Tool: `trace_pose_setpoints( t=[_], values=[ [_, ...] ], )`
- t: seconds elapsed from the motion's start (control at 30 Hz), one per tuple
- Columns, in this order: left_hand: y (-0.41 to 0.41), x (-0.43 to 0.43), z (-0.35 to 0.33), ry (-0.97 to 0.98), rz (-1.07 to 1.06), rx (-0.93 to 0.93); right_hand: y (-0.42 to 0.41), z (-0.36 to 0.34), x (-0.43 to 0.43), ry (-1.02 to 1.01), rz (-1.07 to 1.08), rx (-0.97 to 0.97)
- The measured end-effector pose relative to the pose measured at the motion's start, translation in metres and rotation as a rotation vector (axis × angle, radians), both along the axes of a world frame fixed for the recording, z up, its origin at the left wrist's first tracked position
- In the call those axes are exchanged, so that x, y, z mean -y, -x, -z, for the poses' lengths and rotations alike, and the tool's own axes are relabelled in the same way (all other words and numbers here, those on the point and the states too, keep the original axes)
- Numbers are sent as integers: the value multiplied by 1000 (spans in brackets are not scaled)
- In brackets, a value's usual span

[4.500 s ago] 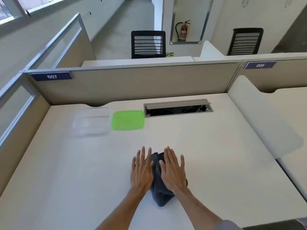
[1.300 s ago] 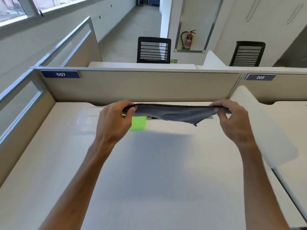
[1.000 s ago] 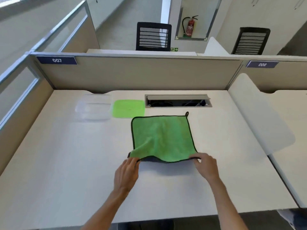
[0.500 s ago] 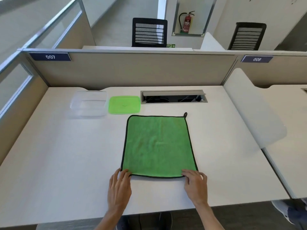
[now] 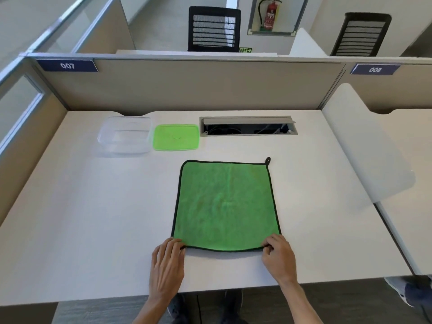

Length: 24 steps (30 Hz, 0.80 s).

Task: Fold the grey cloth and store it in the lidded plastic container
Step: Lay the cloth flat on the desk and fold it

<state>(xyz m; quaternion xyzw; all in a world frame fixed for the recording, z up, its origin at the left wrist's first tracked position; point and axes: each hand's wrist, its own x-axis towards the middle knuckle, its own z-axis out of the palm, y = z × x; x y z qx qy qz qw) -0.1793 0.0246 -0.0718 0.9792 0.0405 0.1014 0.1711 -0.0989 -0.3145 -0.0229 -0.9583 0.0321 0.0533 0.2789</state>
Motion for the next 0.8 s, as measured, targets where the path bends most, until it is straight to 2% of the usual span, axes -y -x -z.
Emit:
trace_pose_setpoints(
  t=[0.3, 0.43, 0.8],
  values=[
    [-107, -7, -52, 6, -8, 203, -85, -34, 5, 5, -1, 254],
    [-156, -10, -70, -13, -40, 250, -128, -44, -3, -2, 40, 300],
    [-246, -26, -79, 97, -149, 44, -219, -40, -13, -46, 106, 294]
  ],
)
